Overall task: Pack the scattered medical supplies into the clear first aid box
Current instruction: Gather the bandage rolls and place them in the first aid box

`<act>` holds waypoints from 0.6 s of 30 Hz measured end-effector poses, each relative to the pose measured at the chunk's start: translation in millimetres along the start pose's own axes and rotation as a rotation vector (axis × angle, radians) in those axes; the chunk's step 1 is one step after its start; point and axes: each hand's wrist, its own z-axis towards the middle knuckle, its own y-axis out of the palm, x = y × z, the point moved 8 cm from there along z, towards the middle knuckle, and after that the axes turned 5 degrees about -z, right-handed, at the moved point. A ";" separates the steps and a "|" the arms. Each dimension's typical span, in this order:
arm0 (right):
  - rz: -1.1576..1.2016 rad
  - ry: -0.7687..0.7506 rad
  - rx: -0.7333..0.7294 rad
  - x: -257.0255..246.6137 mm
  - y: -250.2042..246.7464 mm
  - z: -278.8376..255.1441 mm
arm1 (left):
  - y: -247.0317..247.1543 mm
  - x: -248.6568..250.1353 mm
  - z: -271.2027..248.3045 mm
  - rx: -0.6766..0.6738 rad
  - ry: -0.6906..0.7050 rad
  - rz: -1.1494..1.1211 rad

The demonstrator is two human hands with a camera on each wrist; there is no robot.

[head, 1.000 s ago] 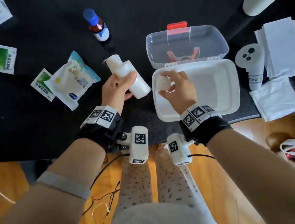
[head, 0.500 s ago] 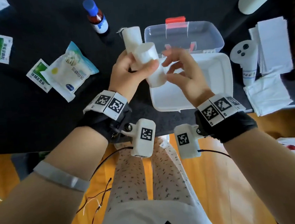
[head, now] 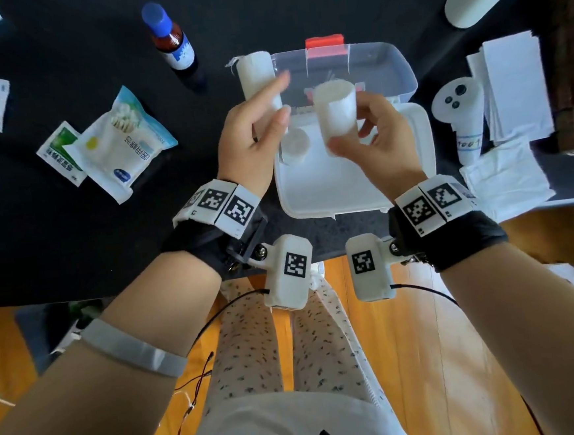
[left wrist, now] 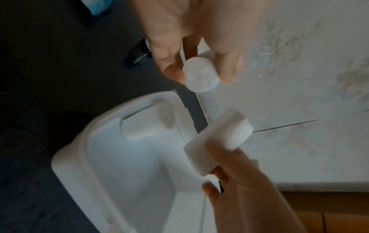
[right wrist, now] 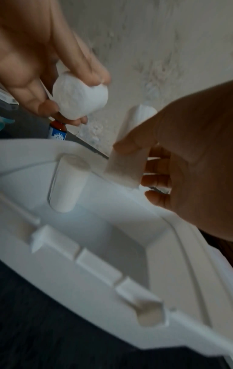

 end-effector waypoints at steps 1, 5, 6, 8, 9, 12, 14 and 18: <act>-0.015 0.041 0.021 9.0 -0.8 1.2 | -0.2 -3.6 -0.8 -0.002 -0.030 -0.018; -0.095 0.144 0.006 31.7 7.2 6.6 | 1.1 -16.6 -4.3 0.005 -0.158 -0.170; -0.128 0.139 0.000 32.6 10.6 8.2 | 2.1 -19.8 -5.2 0.002 -0.183 -0.187; -0.200 0.126 0.007 33.2 17.5 12.0 | 1.8 -23.6 -6.1 0.013 -0.208 -0.199; -0.228 0.130 0.010 34.3 21.4 14.3 | 1.1 -24.7 -7.3 0.028 -0.221 -0.208; -0.253 0.182 -0.021 42.6 34.3 20.1 | 1.5 -28.9 -11.4 0.055 -0.249 -0.276; -0.259 0.193 -0.055 45.8 39.2 20.3 | 2.8 -30.0 -12.7 0.040 -0.240 -0.293; -0.178 0.225 -0.070 52.2 33.8 13.4 | 3.6 -29.7 -13.6 -0.017 -0.169 -0.110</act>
